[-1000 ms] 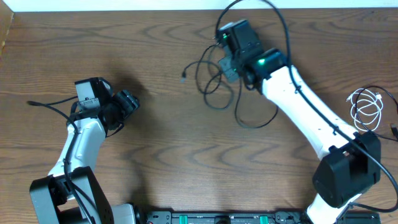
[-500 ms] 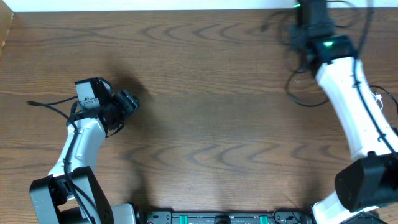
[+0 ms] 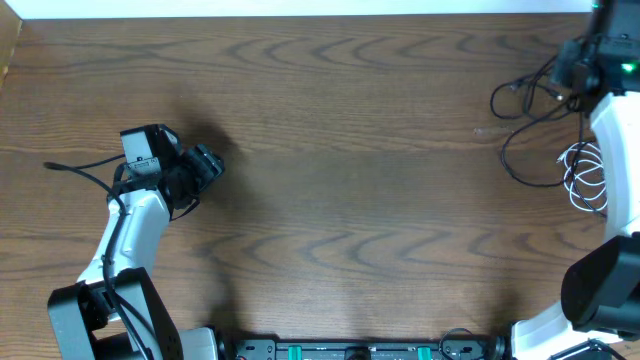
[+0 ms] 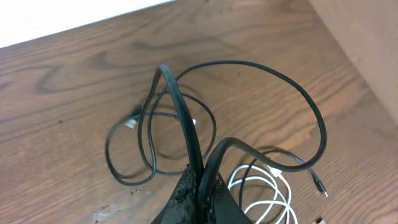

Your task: Untangle cables

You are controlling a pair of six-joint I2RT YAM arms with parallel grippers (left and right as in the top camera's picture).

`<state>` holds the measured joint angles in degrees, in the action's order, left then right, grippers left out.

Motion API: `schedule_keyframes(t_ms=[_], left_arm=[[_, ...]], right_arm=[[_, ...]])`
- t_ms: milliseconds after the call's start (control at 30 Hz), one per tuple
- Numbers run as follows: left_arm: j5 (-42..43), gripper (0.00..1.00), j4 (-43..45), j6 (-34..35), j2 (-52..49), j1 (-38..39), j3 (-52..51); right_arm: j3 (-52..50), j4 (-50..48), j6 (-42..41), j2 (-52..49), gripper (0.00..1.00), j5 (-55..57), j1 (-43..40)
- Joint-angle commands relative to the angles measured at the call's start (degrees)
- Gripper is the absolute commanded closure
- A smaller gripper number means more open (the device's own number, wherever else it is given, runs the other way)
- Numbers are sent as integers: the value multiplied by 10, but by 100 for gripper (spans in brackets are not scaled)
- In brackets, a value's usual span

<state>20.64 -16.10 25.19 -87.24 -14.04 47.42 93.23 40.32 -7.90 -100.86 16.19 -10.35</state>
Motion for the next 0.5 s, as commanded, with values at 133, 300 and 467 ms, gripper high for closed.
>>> schedule_keyframes(t_ms=[133, 300, 467], left_arm=[[-6, 25, -1, -9, 0, -1, -4], [-6, 25, -1, -9, 0, -1, -4], [-6, 25, -1, -9, 0, -1, -4]], right_arm=[[-37, -3, -17, 2, 27, -29, -38], [-61, -10, -24, 2, 1, -38, -46], [-69, -13, -23, 2, 1, -87, -46]])
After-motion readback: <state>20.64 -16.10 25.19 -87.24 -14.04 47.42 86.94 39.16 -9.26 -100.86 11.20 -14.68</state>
